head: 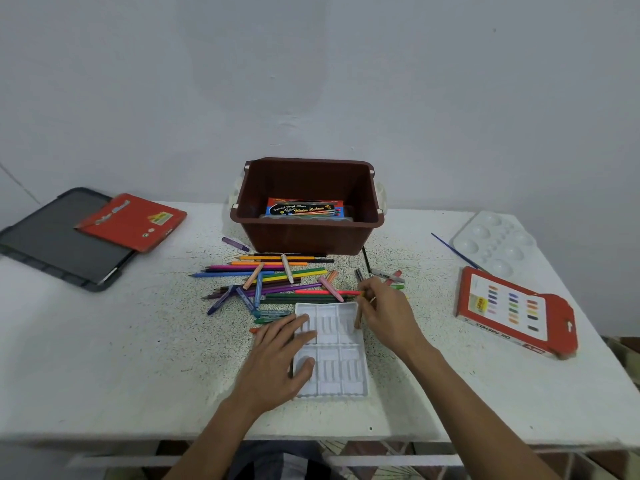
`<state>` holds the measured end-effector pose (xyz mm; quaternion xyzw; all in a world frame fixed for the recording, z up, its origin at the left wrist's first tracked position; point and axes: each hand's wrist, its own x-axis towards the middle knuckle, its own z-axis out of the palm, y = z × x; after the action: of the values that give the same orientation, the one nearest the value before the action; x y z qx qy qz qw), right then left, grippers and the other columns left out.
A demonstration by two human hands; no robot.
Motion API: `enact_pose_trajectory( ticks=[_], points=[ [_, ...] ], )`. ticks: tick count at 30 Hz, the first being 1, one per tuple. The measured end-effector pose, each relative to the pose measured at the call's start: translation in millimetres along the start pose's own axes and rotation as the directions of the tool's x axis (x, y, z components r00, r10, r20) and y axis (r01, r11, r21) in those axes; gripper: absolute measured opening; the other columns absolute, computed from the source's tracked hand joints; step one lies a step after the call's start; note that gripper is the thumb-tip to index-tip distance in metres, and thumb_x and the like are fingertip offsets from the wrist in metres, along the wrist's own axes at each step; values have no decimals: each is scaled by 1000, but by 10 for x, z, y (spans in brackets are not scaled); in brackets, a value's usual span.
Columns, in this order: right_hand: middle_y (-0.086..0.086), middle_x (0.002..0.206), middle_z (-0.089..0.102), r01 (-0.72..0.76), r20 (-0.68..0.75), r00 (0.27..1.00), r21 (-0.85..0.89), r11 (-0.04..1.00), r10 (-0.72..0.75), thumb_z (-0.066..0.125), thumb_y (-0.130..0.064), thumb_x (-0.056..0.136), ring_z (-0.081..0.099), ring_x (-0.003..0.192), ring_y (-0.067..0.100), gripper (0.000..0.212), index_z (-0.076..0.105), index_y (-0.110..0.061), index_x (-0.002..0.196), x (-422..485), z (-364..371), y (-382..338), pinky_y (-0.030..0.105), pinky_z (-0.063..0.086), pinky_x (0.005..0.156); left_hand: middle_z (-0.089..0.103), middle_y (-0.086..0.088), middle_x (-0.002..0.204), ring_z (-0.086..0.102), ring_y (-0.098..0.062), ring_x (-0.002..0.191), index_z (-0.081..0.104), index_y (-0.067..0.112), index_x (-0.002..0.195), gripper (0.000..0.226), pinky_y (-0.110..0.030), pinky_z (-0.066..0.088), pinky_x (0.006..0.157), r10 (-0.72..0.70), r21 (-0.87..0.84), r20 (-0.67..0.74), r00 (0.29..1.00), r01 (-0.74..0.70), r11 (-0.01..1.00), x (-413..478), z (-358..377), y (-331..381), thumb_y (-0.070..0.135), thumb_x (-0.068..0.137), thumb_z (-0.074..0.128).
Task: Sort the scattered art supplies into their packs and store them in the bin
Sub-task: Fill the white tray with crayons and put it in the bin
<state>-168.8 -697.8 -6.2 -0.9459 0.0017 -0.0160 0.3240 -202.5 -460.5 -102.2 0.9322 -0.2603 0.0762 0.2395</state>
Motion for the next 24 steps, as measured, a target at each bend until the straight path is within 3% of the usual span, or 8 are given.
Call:
enact_pose_trajectory(
  ticks=[4,7,11,17,21,24],
  points=[
    [1,84,67,30,98,995,-75,997,-23,57,-14,96,60,69,16,15,62,-13,110,24,36,60,30,43,58,36,17,153,23,-6,145,56,35,134,42,-33,15,117,-3,-5,5,1000,3,1000,-2,-5,4,50,96,46],
    [4,83,67,57,119,992,-97,994,-45,58,-13,94,58,71,19,18,59,-12,112,-4,95,101,29,36,59,36,17,153,23,-6,145,55,35,134,41,-34,15,117,-8,-6,7,1000,8,1000,5,-3,6,50,96,46],
    [2,87,63,59,65,996,-107,992,-52,60,-15,92,61,77,21,15,59,-14,107,-47,185,153,33,45,64,38,16,152,24,-6,144,58,33,132,41,-33,14,116,2,-2,0,1000,-2,1000,13,-7,6,48,95,48],
    [-4,94,49,70,16,998,-76,995,-69,59,-17,96,51,80,16,33,58,-15,129,-173,302,260,27,40,71,36,16,153,23,-6,145,57,33,132,41,-36,17,116,-5,-6,4,1000,5,1000,12,-5,8,50,96,46],
    [-4,89,48,115,-76,990,-15,993,-116,59,-14,96,48,72,14,8,60,-14,104,-302,402,316,29,39,61,36,16,153,24,-6,144,57,34,132,40,-38,19,116,-5,-2,9,1000,5,1000,12,-3,6,49,95,48],
    [-5,83,46,131,-121,984,-13,991,-132,64,-7,92,43,68,11,2,64,-8,90,-322,491,373,17,29,58,36,16,152,24,-6,144,57,34,131,39,-38,19,116,-1,2,7,1000,1,1000,16,-2,1,48,95,50]
  ],
)
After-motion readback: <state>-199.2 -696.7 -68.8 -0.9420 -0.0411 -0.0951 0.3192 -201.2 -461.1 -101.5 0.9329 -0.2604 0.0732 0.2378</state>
